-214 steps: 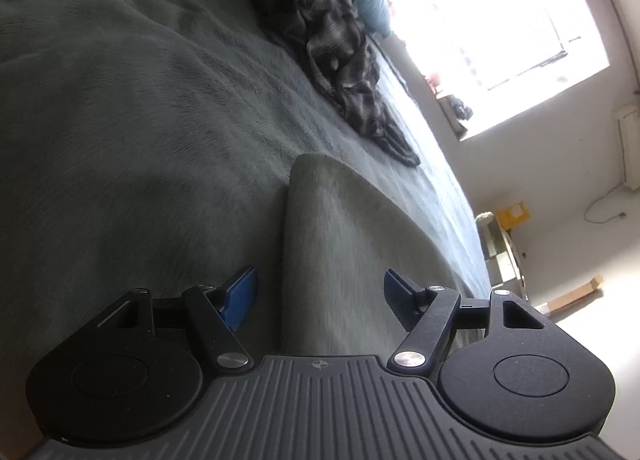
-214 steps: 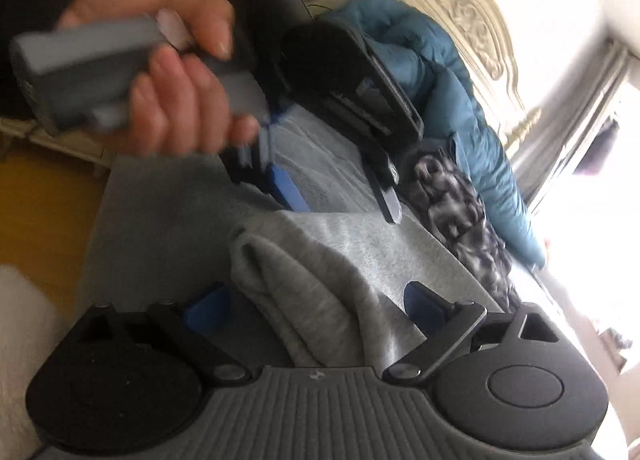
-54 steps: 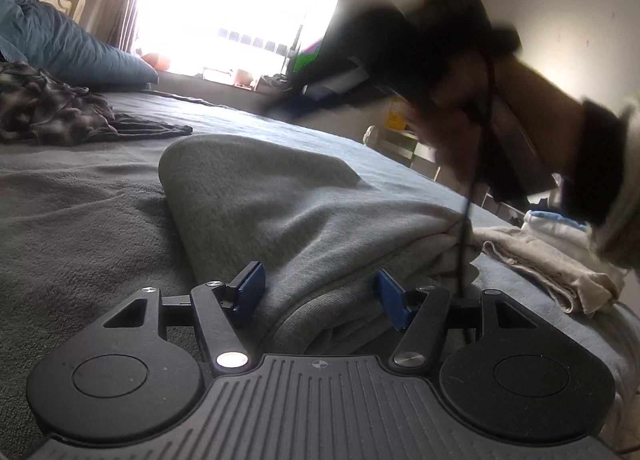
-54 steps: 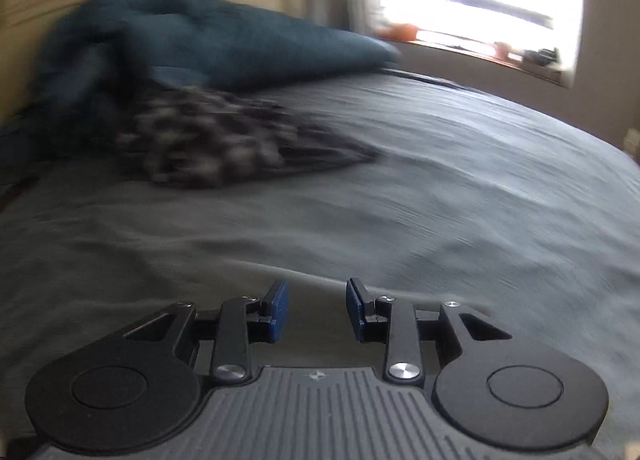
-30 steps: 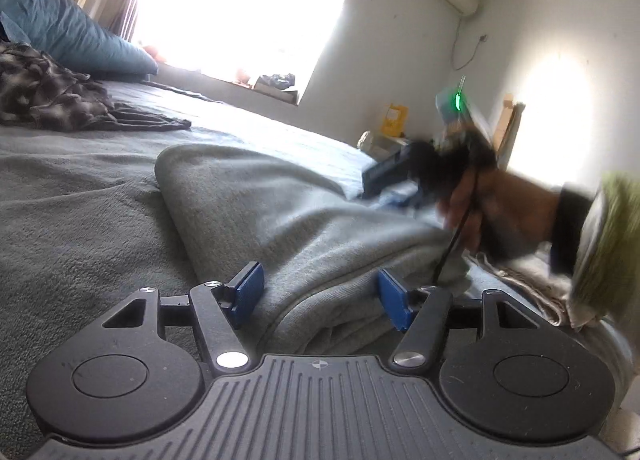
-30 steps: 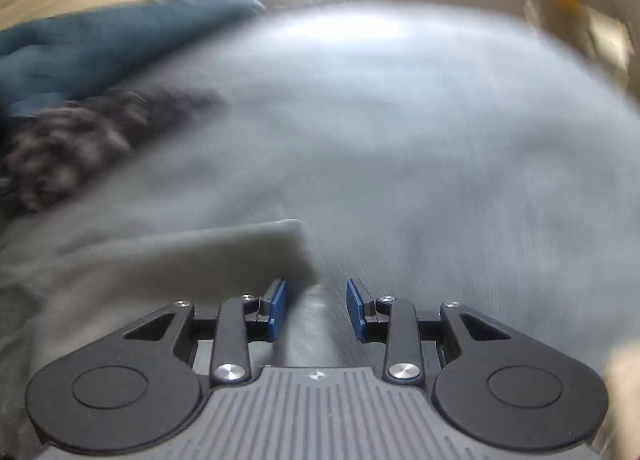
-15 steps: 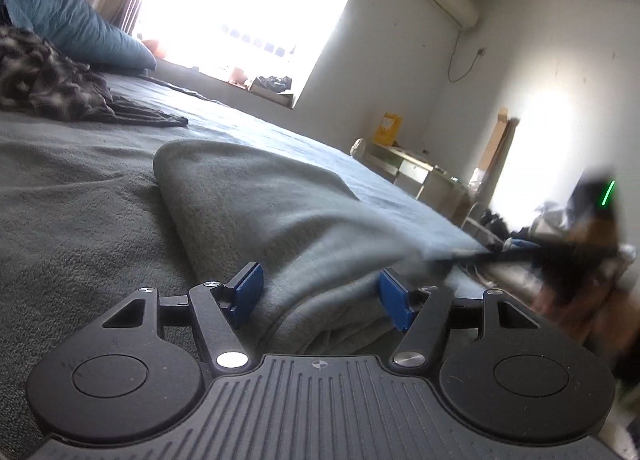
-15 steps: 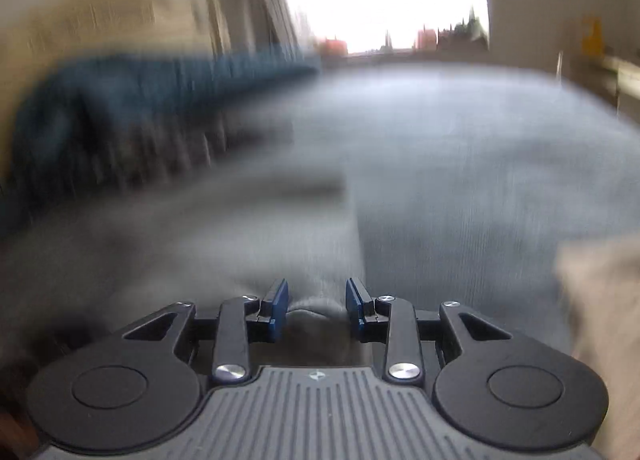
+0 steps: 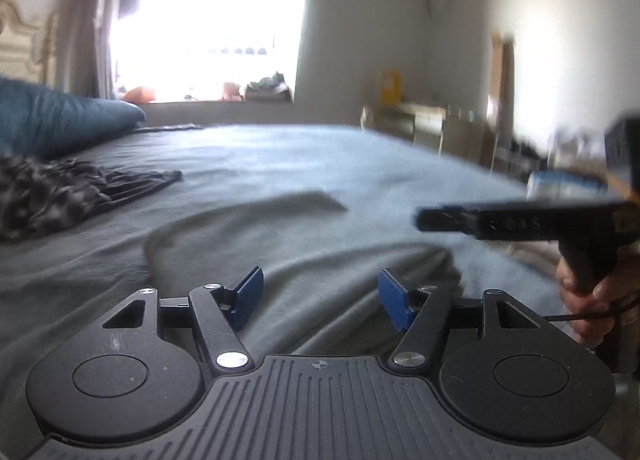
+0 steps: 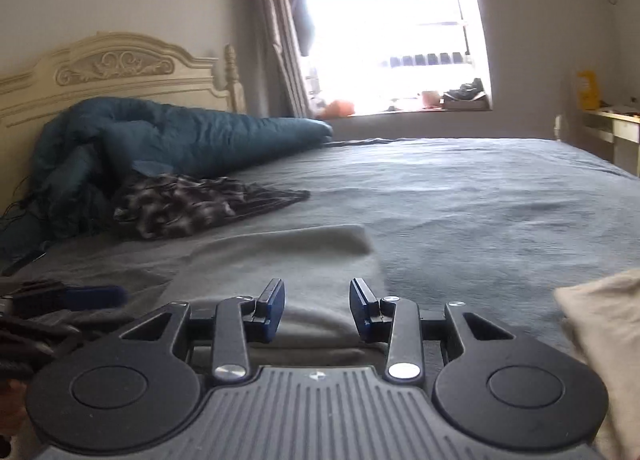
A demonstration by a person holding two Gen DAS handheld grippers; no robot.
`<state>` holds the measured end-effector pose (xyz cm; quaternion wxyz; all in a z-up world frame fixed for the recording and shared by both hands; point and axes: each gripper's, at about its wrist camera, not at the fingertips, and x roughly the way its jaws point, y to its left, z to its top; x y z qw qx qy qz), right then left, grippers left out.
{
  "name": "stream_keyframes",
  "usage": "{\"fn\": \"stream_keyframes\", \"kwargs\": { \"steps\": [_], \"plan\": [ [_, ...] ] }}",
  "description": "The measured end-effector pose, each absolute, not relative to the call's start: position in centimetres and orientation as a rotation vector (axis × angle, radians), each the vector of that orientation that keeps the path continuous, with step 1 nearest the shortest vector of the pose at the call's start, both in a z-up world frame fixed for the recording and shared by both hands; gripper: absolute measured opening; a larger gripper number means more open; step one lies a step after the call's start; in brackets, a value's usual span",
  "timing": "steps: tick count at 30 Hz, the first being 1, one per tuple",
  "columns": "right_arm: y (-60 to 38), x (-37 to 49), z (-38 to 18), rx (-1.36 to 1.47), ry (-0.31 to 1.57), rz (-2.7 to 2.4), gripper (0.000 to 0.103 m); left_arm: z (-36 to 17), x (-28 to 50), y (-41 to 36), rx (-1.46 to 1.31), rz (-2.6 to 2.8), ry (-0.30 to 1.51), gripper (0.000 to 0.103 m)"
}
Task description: Fold clothes
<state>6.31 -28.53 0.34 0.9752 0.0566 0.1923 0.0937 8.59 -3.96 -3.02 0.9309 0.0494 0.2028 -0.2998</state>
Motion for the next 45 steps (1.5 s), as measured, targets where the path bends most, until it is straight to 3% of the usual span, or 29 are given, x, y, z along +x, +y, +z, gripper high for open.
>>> {"fn": "stream_keyframes", "kwargs": {
  "steps": [3, 7, 14, 19, 21, 26, 31, 36, 45],
  "plan": [
    [-28.3, 7.6, -2.1, 0.127, 0.511, 0.192, 0.038, -5.4, 8.5, -5.4, 0.162, -0.592, 0.530, 0.062],
    [-29.2, 5.1, -2.6, 0.120, 0.558, 0.215, 0.039, -5.2, 5.0, -4.7, 0.272, -0.634, 0.481, 0.064],
    [-29.2, 5.0, 2.4, 0.192, 0.376, 0.264, 0.039, -2.1, 4.4, -3.7, 0.221, -0.670, 0.483, 0.063],
    [-26.6, 8.6, -1.6, 0.091, 0.492, 0.256, 0.038, -0.7, 6.6, -4.2, 0.152, -0.580, 0.528, 0.064],
    [-26.4, 6.9, -3.3, 0.065, 0.452, 0.239, 0.039, -0.8, 8.9, -5.0, 0.139, -0.490, 0.576, 0.064],
    [-27.7, 3.7, -2.0, 0.087, 0.469, 0.234, 0.039, -2.3, 13.6, -7.0, 0.180, -0.301, 0.661, 0.063],
    [-29.2, 4.2, 0.9, 0.110, 0.356, 0.185, 0.039, -2.7, 14.0, -7.6, 0.182, -0.251, 0.692, 0.064],
    [-28.8, 8.7, -3.9, 0.119, 0.498, 0.166, 0.041, -2.8, 13.7, -7.8, 0.197, -0.226, 0.694, 0.064],
    [-28.8, 8.1, -4.8, 0.110, 0.442, 0.175, 0.041, -3.0, 13.4, -8.2, 0.222, -0.212, 0.685, 0.064]
  ]
}}
